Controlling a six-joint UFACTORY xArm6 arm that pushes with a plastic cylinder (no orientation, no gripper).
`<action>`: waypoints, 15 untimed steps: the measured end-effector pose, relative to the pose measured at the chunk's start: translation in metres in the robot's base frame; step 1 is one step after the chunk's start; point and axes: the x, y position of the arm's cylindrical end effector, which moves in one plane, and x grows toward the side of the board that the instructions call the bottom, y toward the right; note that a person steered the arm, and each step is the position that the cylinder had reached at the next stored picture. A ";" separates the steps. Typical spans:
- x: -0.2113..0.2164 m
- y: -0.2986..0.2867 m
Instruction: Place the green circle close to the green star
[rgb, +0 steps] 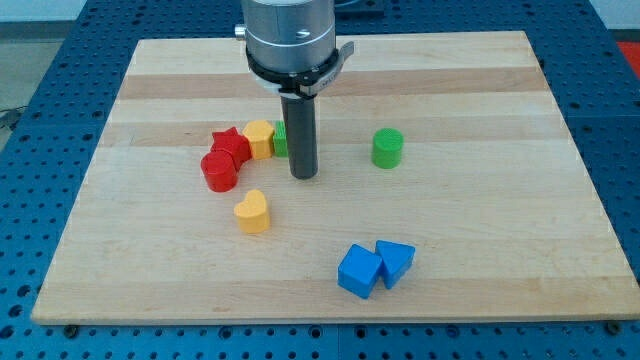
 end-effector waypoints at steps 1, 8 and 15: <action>-0.002 -0.021; 0.022 0.080; -0.025 0.079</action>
